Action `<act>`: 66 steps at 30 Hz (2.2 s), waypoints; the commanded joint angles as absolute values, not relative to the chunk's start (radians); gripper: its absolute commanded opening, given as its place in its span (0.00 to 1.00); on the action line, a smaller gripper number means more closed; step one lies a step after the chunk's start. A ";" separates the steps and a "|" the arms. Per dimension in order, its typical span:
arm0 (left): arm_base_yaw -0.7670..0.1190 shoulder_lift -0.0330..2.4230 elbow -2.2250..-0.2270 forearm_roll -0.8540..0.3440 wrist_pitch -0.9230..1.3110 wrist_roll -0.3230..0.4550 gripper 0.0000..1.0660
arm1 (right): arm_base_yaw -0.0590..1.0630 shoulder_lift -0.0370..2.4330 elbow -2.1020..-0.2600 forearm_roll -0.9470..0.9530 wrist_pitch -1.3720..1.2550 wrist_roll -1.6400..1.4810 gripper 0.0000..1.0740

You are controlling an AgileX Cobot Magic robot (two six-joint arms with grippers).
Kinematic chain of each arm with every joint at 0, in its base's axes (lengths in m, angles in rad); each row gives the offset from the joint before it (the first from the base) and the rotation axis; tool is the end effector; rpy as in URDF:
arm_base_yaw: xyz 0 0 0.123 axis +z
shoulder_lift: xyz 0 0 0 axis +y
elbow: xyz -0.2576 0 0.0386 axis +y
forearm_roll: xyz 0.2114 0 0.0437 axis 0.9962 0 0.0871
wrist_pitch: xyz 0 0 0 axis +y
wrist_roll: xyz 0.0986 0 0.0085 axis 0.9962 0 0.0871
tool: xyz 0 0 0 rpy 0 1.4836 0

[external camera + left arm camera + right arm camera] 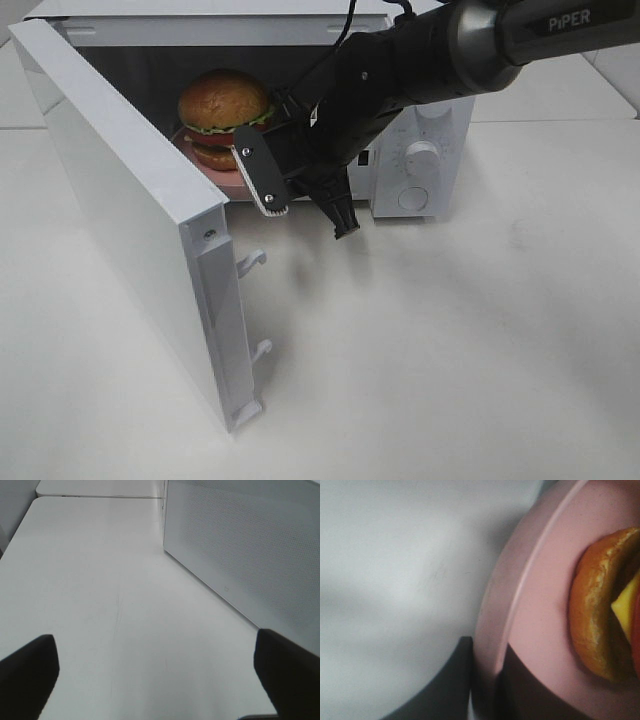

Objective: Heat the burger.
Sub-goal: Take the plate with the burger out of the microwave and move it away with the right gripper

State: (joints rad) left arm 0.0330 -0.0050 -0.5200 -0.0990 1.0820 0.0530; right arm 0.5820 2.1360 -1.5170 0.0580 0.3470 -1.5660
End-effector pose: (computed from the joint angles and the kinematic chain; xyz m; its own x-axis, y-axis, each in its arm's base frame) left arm -0.0085 -0.0089 0.2595 -0.4504 -0.0085 -0.8928 0.0479 0.9983 -0.0336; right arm 0.3591 0.2387 0.1566 0.5210 -0.8519 -0.0530 -0.6750 -0.3732 -0.6365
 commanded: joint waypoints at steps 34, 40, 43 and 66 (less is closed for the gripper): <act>0.033 -0.021 -0.517 -0.101 1.070 0.054 0.92 | 0.539 1.860 -1.224 0.326 0.328 -1.899 0.00; 0.033 -0.021 -0.517 -0.101 1.070 0.054 0.92 | 0.539 1.778 -1.134 0.326 0.307 -1.899 0.00; 0.033 -0.021 -0.517 -0.101 1.070 0.054 0.92 | 0.539 1.743 -1.095 0.326 0.306 -1.898 0.00; 0.033 -0.021 -0.517 -0.101 1.070 0.054 0.92 | 0.540 1.426 -0.777 0.316 0.275 -1.861 0.00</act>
State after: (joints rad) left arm 0.0330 -0.0050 -0.5200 -0.0990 1.0820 0.0530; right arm 0.5440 1.4830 -0.8040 0.3060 0.3310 -1.8810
